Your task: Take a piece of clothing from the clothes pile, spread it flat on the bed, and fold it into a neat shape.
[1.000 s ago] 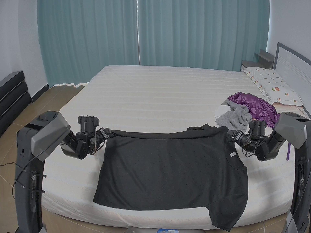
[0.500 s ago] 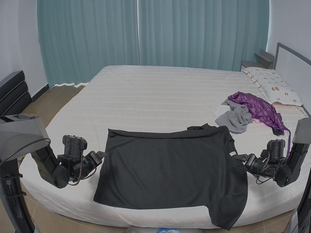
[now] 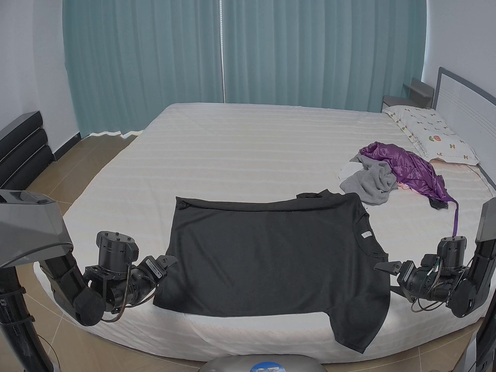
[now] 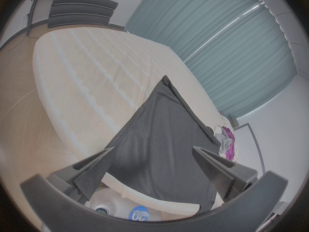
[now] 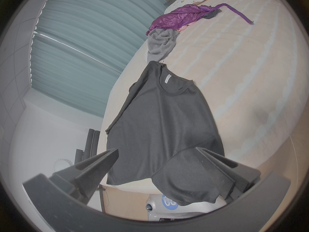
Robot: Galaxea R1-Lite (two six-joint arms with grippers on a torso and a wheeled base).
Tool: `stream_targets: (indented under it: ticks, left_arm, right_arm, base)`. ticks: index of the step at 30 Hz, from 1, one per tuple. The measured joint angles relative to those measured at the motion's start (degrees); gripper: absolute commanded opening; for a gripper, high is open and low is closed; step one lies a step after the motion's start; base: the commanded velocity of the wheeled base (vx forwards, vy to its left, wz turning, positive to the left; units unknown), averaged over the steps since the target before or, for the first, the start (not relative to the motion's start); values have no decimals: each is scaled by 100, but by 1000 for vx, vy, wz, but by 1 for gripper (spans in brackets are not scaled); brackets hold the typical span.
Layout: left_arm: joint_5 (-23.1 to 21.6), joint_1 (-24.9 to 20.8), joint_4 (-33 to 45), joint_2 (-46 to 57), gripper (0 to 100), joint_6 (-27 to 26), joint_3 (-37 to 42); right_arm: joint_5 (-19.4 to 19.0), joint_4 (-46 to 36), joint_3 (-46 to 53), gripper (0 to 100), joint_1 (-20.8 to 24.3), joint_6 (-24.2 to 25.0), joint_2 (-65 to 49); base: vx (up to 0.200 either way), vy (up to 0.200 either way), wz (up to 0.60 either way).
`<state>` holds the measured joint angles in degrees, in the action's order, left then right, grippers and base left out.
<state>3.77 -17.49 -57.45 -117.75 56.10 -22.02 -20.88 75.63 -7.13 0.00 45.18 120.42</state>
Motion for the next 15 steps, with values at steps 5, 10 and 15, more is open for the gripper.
stream_targets:
  ticks: [5,10,15]
  left_arm:
    - [0,-56,-2,16,100,26,-6]
    - [9,-130,-2,17,100,22,30]
    - [35,-130,-2,16,100,4,72]
  right_arm:
    - [6,5,38,100,24,1,0]
    - [6,2,49,100,30,1,20]
    - [6,2,63,100,30,-7,34]
  base:
    - [0,-200,0]
    - [0,-120,0]
    - [0,0,0]
